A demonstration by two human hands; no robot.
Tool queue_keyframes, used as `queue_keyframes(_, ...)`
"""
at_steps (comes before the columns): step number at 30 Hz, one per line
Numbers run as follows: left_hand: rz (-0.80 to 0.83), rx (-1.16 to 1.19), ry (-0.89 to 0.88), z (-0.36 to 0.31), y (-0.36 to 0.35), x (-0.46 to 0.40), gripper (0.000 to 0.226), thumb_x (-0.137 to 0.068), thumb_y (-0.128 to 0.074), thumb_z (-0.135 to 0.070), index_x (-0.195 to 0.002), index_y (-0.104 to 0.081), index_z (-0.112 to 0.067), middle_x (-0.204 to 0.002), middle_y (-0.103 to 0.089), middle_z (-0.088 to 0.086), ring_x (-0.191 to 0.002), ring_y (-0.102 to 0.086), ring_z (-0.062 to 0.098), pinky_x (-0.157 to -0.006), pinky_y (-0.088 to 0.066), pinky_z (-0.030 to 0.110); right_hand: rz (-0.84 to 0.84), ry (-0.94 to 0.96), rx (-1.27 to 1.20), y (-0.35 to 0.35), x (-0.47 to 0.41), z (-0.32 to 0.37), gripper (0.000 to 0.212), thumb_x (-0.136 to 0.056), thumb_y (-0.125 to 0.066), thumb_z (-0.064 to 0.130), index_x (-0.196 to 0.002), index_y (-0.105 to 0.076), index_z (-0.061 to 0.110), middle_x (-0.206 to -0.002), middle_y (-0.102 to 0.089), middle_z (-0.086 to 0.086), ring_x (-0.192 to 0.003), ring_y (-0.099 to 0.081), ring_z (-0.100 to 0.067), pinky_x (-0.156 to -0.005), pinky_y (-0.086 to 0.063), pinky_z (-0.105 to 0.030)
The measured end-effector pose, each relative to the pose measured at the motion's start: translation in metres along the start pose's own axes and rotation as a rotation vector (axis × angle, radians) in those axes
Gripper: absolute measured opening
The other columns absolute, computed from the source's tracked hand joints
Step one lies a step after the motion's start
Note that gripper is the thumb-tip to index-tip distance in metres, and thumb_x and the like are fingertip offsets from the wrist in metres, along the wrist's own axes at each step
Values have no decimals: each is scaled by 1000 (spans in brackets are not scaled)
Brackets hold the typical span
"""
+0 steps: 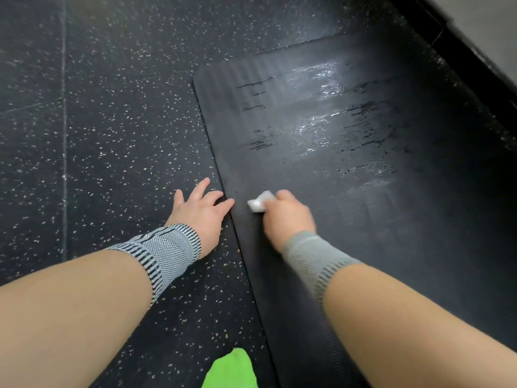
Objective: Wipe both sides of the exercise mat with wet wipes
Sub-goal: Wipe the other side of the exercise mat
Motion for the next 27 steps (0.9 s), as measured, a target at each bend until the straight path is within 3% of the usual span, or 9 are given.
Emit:
queue_keyframes(4,19,18,-2,2,-4,1,72,-94,-44,-10,-155,-11,-31,-163,-6,-8,-149,14,24,-117,-11,61,-140,-303,-37,20,2,-59,29,-93,-43,23,-116,-60,16,-108,-49,-7,-91,-59,-35,-78,-46,-34)
queue_keyframes(8,-1,30,11,2,-1,-3,74,-94,-40,-8,-156,-6,-28,-164,0,-12,-149,17,23,-118,-10,60,8,59,-27,-16,8,32,41,-94,-43,17,-135,-45,17,-111,-46,-7,-84,-54,-27,-72,-43,-33)
queue_keyframes(11,-10,57,12,-1,2,-6,74,-93,-39,-7,-156,-7,-29,-164,1,-12,-149,17,23,-119,-9,60,62,230,30,-25,7,61,27,-93,-46,13,-118,-55,11,-95,-38,-4,-70,-41,-21,-63,-37,-32)
queue_keyframes(15,-10,35,3,-5,1,-9,73,-95,-40,-9,-156,-6,-29,-164,5,-12,-149,17,24,-118,-11,59,-52,-54,-21,8,-13,-17,30,-92,-44,19,-119,-58,22,-98,-41,-4,-84,-54,-31,-73,-41,-33)
queue_keyframes(18,-7,32,-3,-8,-1,-12,74,-94,-40,-8,-156,-5,-29,-163,7,-11,-149,17,23,-118,-10,59,-143,-249,-36,22,-11,-56,31,-93,-42,21,-119,-59,19,-108,-48,-7,-92,-58,-33,-79,-43,-34)
queue_keyframes(20,-26,33,-11,-13,3,-17,73,-95,-38,-8,-156,-5,-29,-164,6,-10,-149,16,23,-118,-11,59,-85,-127,-51,9,-6,-23,34,-94,-42,17,-125,-54,21,-111,-48,-7,-94,-58,-32,-79,-43,-33)
queue_keyframes(23,-43,50,-21,-23,12,-25,72,-94,-39,-10,-156,-7,-29,-164,4,-8,-150,15,21,-118,-10,59,25,182,-27,-14,3,38,29,-93,-44,14,-120,-54,12,-99,-43,-6,-76,-50,-27,-71,-45,-31)
queue_keyframes(25,-55,60,-29,-28,14,-30,68,-96,-39,-15,-156,-9,-29,-164,1,-7,-150,13,20,-118,-10,59,37,210,0,-13,-5,31,26,-93,-46,16,-117,-55,13,-92,-34,-3,-68,-40,-24,-65,-40,-31)
queue_keyframes(27,-89,73,-30,-32,16,-34,62,-100,-39,-25,-156,-12,-28,-164,-2,-7,-150,10,19,-118,-11,59,-2,135,42,1,-14,-3,29,-93,-46,18,-120,-56,18,-91,-31,-2,-70,-44,-27,-64,-36,-30)
Point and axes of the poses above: each hand's wrist, its own x-axis away from the middle knuckle, its own y-axis out of the back of the hand, z = x × y, the point moved 10 cm from there along -x, towards the middle knuckle
